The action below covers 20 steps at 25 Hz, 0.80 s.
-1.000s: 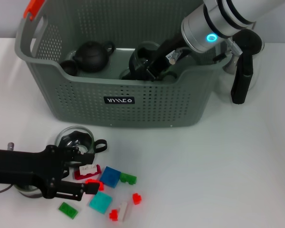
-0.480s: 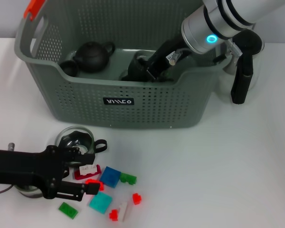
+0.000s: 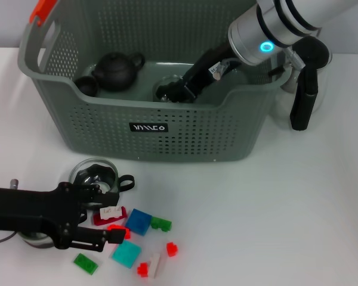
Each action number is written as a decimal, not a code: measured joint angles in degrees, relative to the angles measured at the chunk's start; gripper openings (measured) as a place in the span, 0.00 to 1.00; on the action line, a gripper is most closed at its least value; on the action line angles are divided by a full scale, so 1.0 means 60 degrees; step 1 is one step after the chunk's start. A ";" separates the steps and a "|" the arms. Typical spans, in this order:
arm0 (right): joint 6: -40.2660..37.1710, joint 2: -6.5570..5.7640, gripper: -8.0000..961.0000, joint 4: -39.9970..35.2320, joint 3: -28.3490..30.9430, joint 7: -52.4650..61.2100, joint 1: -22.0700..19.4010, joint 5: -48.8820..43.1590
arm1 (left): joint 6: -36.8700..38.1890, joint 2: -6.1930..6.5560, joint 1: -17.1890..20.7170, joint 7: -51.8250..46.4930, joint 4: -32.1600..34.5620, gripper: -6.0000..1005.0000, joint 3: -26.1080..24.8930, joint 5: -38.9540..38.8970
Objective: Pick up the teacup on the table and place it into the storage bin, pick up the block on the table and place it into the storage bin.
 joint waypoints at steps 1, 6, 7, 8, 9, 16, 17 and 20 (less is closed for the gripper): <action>0.0002 -0.0004 0.23 -0.0056 0.0025 -0.0002 -0.0015 0.0015 | 0.0000 0.0000 0.0000 0.0000 0.0000 0.82 -0.0008 0.0000; 0.0004 -0.0056 0.29 -0.0824 0.0074 -0.0084 -0.0300 0.0522 | 0.0025 0.0025 0.0010 -0.0050 0.0000 0.82 -0.0022 0.0000; -0.0002 -0.0069 0.30 -0.1103 0.0078 -0.0097 -0.0416 0.0701 | 0.0025 0.0039 0.0010 -0.0071 -0.0001 0.82 -0.0026 -0.0001; 0.0001 -0.0091 0.31 -0.1406 0.0086 -0.0109 -0.0552 0.0929 | 0.0027 0.0049 0.0011 -0.0091 -0.0001 0.82 -0.0029 -0.0004; -0.0015 -0.0110 0.32 -0.1679 0.0094 -0.0125 -0.0679 0.1167 | 0.0032 0.0076 0.0012 -0.0128 -0.0003 0.82 -0.0039 -0.0010; -0.1156 -0.0390 0.40 -0.3339 0.0477 -0.1268 -0.1870 0.4093 | 0.0131 0.0235 0.0113 -0.0308 -0.0153 0.82 -0.0259 -0.0045; -0.1430 -0.0422 0.43 -0.3446 0.0575 -0.1509 -0.2024 0.4513 | 0.0155 0.0282 0.0117 -0.0342 -0.0163 0.82 -0.0345 -0.0033; -0.2447 -0.0496 0.54 -0.3626 0.0802 -0.2274 -0.2551 0.5632 | 0.0260 0.0406 0.0133 -0.0406 -0.0198 0.82 -0.0615 -0.0021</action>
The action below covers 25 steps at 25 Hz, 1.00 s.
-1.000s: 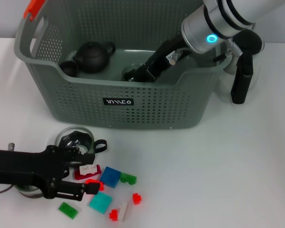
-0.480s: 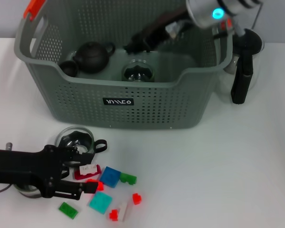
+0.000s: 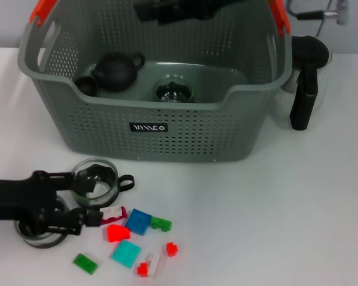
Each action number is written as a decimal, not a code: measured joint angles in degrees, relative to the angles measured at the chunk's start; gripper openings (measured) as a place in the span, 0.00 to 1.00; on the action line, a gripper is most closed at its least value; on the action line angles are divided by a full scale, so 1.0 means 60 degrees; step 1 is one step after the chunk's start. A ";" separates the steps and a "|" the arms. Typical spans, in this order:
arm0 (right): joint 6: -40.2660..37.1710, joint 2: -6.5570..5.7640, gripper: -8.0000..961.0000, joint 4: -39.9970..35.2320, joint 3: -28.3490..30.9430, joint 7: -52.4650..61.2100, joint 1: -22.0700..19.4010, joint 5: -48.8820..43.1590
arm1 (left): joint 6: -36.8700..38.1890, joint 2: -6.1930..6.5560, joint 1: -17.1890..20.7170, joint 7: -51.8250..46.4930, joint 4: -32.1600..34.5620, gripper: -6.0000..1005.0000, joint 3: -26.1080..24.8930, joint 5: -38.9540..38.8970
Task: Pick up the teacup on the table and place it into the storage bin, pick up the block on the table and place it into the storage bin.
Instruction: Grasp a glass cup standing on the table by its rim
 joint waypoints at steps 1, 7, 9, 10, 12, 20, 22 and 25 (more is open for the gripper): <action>-0.0282 -0.0003 0.59 -0.0028 0.0014 -0.0186 -0.0121 0.0191 | 0.0000 0.0000 0.0000 0.0000 0.0000 0.82 0.0000 0.0000; -0.2403 0.0245 0.80 -0.0572 -0.0096 -0.1545 -0.1068 0.0291 | 0.0063 0.0242 0.0132 -0.1011 -0.0887 0.82 -0.0278 0.0016; -0.2823 0.0334 0.81 -0.0654 -0.0116 -0.1808 -0.1305 0.0131 | 0.0068 0.0246 0.0160 -0.1159 -0.1063 0.82 -0.0279 0.0017; -0.2994 0.0366 0.81 -0.0666 -0.0154 -0.1872 -0.1409 -0.0007 | 0.0076 0.0250 0.0188 -0.1266 -0.1219 0.82 -0.0280 0.0018; -0.3230 0.0403 0.81 -0.0666 -0.0277 -0.1886 -0.1551 -0.0340 | 0.0087 0.0253 0.0240 -0.1410 -0.1479 0.82 -0.0283 0.0029; -0.3676 0.0471 0.81 -0.0627 -0.1150 -0.1156 -0.1526 -0.1654 | 0.0002 0.0452 0.0335 -0.2454 -0.2225 0.82 -0.0298 0.0618; -0.3561 0.0481 0.81 -0.0618 -0.1399 -0.1069 -0.1507 -0.1840 | -0.0023 0.0481 0.0319 -0.2858 -0.2469 0.82 -0.0324 0.0898; -0.3313 0.0491 0.81 -0.0585 -0.1738 -0.1027 -0.1474 -0.2044 | -0.0123 0.0483 0.0269 -0.3439 -0.2805 0.82 -0.0360 0.1402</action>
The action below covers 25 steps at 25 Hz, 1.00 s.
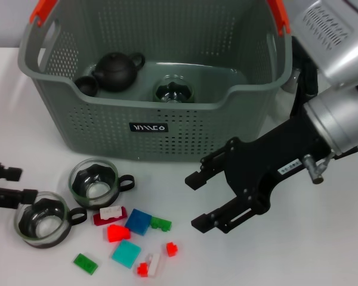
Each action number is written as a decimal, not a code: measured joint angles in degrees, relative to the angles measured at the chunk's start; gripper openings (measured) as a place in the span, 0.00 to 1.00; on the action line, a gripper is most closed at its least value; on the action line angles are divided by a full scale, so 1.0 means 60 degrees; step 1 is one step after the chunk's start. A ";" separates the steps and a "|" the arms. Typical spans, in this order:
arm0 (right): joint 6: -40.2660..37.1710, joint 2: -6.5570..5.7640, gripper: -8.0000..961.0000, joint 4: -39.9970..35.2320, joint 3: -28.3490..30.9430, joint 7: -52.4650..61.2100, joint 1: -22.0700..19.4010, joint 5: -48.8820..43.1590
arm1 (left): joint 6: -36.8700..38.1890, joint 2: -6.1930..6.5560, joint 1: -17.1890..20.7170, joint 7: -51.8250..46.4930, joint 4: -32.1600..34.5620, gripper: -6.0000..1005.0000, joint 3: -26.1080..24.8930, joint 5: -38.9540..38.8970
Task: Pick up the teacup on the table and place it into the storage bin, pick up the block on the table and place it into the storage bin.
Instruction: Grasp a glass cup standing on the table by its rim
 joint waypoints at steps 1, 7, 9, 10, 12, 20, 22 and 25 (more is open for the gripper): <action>0.0081 0.0004 0.80 0.0028 -0.0104 0.0002 0.0003 -0.0015 | -0.0061 -0.0001 -0.0027 -0.0231 -0.0139 0.82 0.0001 0.0214; 0.0351 0.0007 0.80 0.0345 -0.0255 -0.0013 0.0126 -0.0024 | -0.0337 -0.0014 -0.0235 -0.1679 -0.0728 0.82 0.0035 0.1125; 0.0417 0.0007 0.80 0.0460 -0.0254 -0.0027 0.0183 -0.0024 | -0.0522 -0.0070 -0.0378 -0.2369 -0.1018 0.82 0.0166 0.1511; 0.0453 0.0007 0.80 0.0503 -0.0254 -0.0032 0.0202 -0.0024 | -0.0570 -0.0093 -0.0429 -0.2504 -0.1061 0.82 0.0194 0.1625; 0.0528 0.0008 0.80 0.0553 -0.0259 -0.0038 0.0223 -0.0024 | -0.0704 -0.0180 -0.0648 -0.3032 -0.1195 0.82 0.0286 0.2145; 0.0742 0.0007 0.80 0.0648 -0.0279 -0.0013 0.0233 0.0023 | -0.0580 -0.0731 -0.1230 -0.3470 -0.1954 0.82 0.1096 0.3360; 0.0776 0.0007 0.80 0.0707 -0.0269 -0.0021 0.0241 0.0033 | -0.0631 -0.0835 -0.1235 -0.3420 -0.2131 0.82 0.1596 0.3505; 0.0825 0.0007 0.80 0.0757 -0.0243 -0.0054 0.0249 0.0038 | -0.0690 -0.0897 -0.1265 -0.3345 -0.2213 0.82 0.2162 0.3586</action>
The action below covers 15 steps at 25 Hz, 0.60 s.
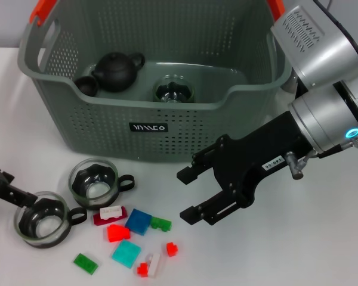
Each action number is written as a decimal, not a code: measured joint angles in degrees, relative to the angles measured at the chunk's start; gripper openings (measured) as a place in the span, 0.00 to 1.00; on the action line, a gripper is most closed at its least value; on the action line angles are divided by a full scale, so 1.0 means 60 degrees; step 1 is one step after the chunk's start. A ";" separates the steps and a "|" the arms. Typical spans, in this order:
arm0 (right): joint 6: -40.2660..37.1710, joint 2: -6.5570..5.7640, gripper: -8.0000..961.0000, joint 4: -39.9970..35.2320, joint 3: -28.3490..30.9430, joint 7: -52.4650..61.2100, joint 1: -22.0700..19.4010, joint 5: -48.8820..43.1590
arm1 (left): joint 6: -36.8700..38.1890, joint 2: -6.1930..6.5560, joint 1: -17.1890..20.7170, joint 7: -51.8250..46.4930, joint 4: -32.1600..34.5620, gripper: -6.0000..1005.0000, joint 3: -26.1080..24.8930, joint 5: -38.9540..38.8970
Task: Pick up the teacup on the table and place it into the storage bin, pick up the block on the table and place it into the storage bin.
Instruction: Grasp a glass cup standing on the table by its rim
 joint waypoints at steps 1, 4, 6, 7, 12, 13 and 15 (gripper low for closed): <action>0.0009 0.0000 0.80 0.0025 0.0014 -0.0010 0.0000 0.0001 | 0.0011 -0.0010 -0.0026 0.0027 -0.0006 0.82 0.0098 0.0002; 0.0080 0.0000 0.80 0.0072 0.0046 -0.0033 -0.0001 0.0004 | 0.0116 -0.0057 -0.0111 0.0137 -0.0009 0.82 0.0304 0.0005; 0.0120 0.0000 0.80 0.0079 0.0046 -0.0035 -0.0017 0.0005 | 0.0189 -0.0097 -0.0133 0.0175 -0.0011 0.82 0.0502 0.0007; 0.0139 0.0000 0.80 0.0082 0.0047 -0.0035 -0.0028 0.0005 | 0.0207 -0.0111 -0.0142 0.0178 -0.0011 0.82 0.0578 0.0009; 0.0197 0.0000 0.80 0.0087 0.0059 -0.0039 -0.0056 0.0005 | 0.0155 -0.0184 -0.0161 0.0180 0.0005 0.82 0.0876 0.0014; 0.0215 0.0000 0.80 0.0090 0.0060 -0.0040 -0.0059 0.0005 | 0.0155 -0.0184 -0.0161 0.0180 0.0005 0.82 0.0876 0.0014; 0.0238 0.0000 0.80 0.0094 0.0062 -0.0042 -0.0065 0.0005 | 0.0071 -0.0195 -0.0166 0.0180 0.0098 0.82 0.0935 0.0014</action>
